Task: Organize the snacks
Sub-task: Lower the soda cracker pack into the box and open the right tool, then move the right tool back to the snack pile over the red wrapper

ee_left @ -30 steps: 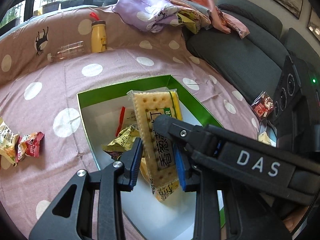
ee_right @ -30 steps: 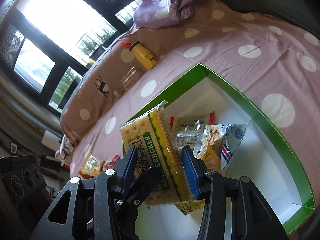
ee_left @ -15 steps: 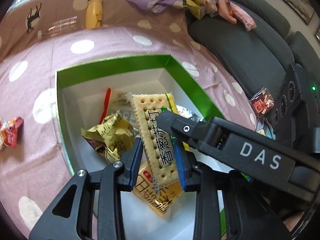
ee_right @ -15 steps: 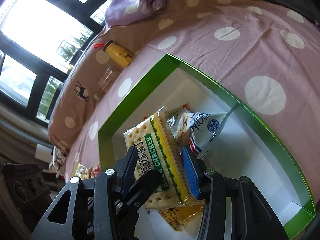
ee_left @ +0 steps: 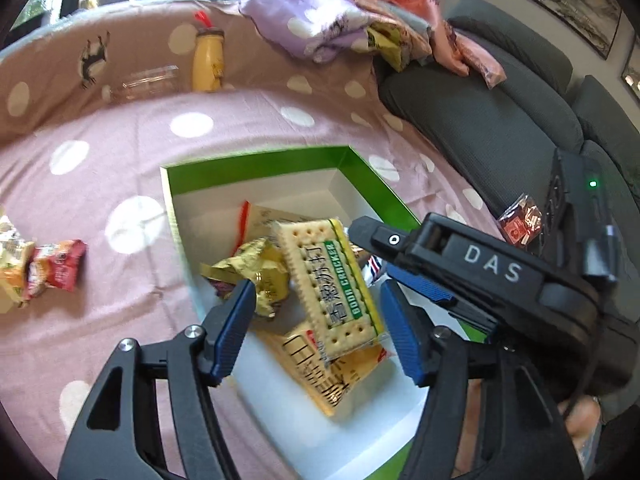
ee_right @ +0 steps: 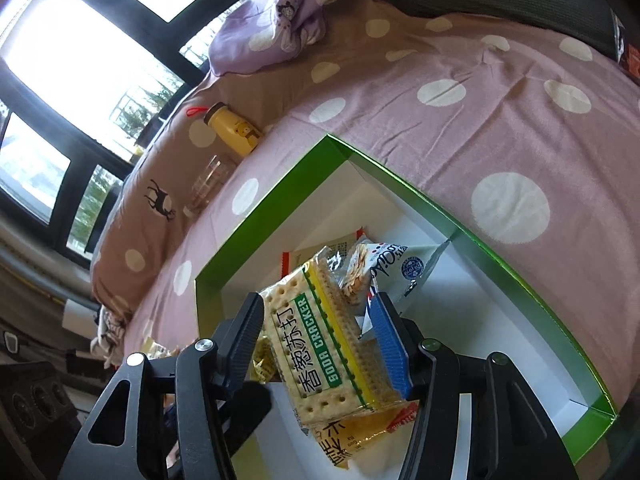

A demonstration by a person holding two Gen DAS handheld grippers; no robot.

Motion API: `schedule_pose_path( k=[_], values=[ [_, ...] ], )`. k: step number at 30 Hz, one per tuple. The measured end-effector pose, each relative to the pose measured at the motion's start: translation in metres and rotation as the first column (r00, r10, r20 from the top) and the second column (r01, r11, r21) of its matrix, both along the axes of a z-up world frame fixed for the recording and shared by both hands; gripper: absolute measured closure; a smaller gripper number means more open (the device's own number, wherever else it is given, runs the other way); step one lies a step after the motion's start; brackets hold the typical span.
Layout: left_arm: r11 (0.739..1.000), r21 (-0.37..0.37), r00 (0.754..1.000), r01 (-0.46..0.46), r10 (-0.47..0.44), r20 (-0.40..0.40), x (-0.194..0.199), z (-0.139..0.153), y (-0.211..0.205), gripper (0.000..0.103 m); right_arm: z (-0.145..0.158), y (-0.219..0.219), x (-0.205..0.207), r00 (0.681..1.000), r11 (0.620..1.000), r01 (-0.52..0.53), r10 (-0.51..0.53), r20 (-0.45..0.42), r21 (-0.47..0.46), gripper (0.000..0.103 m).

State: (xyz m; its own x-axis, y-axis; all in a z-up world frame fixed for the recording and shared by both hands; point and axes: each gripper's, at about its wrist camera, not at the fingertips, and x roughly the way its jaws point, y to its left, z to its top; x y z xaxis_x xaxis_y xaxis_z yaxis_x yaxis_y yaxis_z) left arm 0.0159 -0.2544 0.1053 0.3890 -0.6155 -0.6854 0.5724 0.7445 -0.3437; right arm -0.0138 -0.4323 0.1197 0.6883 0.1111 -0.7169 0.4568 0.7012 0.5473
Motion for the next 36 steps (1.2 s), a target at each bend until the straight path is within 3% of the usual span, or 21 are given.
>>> schedule_pose_path(
  k=[2, 4, 6, 12, 18, 23, 27, 31, 36],
  values=[
    [0.999, -0.009, 0.999, -0.033, 0.034, 0.022, -0.005, 0.007, 0.018, 0.030, 0.003, 0.004, 0.001, 1.000, 1.000, -0.011, 0.011, 0.015, -0.008, 0.042],
    [0.997, -0.027, 0.996, -0.073, 0.074, 0.044, -0.009, 0.013, 0.039, 0.017, 0.006, 0.009, 0.001, 0.999, 1.000, -0.023, 0.023, 0.027, -0.022, 0.033],
    [0.992, -0.037, 0.990, -0.121, 0.123, 0.063, -0.013, 0.016, 0.061, 0.012, 0.010, 0.016, 0.002, 0.999, 0.998, -0.038, 0.040, 0.037, -0.043, 0.024],
    [0.956, -0.005, 0.953, -0.292, 0.292, 0.078, -0.022, 0.013, 0.131, 0.003, 0.020, 0.045, 0.009, 0.994, 0.986, -0.100, 0.106, 0.037, -0.136, 0.016],
    [0.884, 0.051, 0.885, -0.465, 0.463, 0.055, -0.021, 0.000, 0.206, 0.002, 0.028, 0.081, 0.014, 0.982, 0.960, -0.171, 0.185, 0.042, -0.222, 0.015],
    [0.808, 0.057, 0.810, -0.586, 0.586, 0.030, -0.023, -0.019, 0.265, 0.002, 0.032, 0.114, 0.018, 0.965, 0.930, -0.237, 0.260, 0.047, -0.280, 0.014],
    [0.754, 0.071, 0.752, -0.654, 0.657, -0.052, -0.018, -0.037, 0.295, 0.002, 0.028, 0.137, 0.020, 0.949, 0.905, -0.291, 0.315, 0.030, -0.310, 0.014],
    [0.739, 0.064, 0.737, -0.670, 0.673, -0.060, -0.020, -0.037, 0.304, 0.002, 0.023, 0.157, 0.022, 0.939, 0.881, -0.324, 0.345, 0.000, -0.346, 0.014],
    [0.746, 0.080, 0.744, -0.661, 0.666, -0.055, -0.020, -0.037, 0.303, 0.002, 0.019, 0.179, 0.022, 0.920, 0.851, -0.369, 0.391, -0.019, -0.374, 0.014]
  ],
)
